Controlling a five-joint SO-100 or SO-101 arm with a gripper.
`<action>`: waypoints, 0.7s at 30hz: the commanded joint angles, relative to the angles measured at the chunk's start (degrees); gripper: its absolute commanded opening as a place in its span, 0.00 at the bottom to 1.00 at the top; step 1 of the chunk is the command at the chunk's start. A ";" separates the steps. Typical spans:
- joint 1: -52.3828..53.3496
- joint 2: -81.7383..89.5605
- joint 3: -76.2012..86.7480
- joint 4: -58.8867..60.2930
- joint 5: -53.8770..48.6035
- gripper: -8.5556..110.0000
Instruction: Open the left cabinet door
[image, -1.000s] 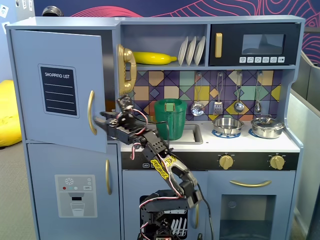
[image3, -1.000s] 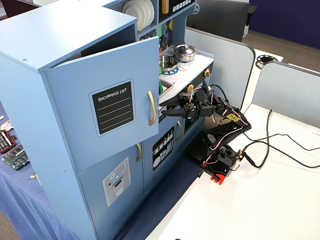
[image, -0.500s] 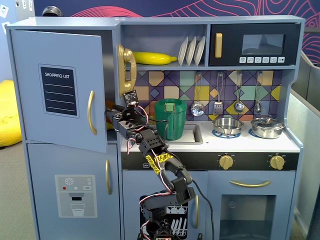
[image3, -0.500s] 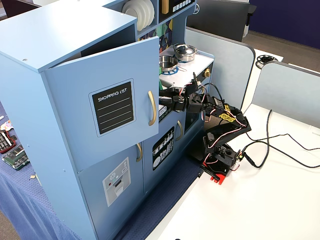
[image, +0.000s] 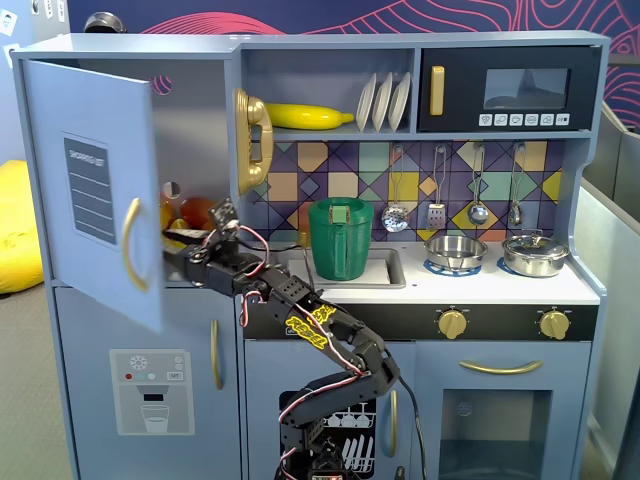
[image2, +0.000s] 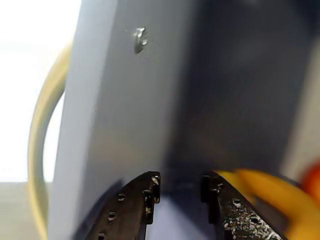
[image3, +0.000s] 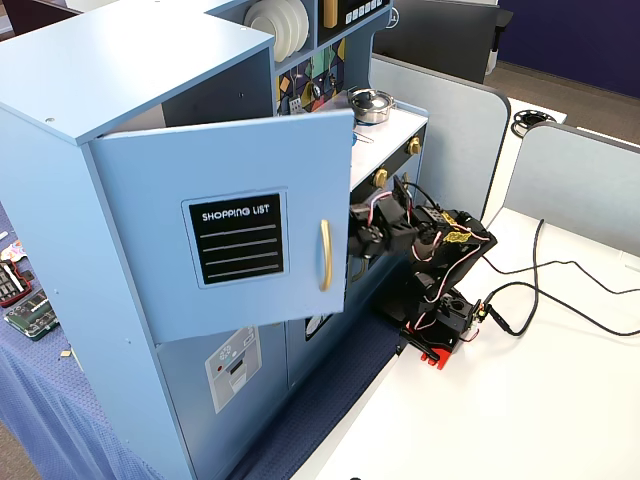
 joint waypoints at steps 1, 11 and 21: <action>-3.96 -0.09 -0.35 -1.32 -2.20 0.07; 29.88 5.71 8.88 10.90 9.40 0.07; 51.94 21.45 26.98 37.18 15.03 0.07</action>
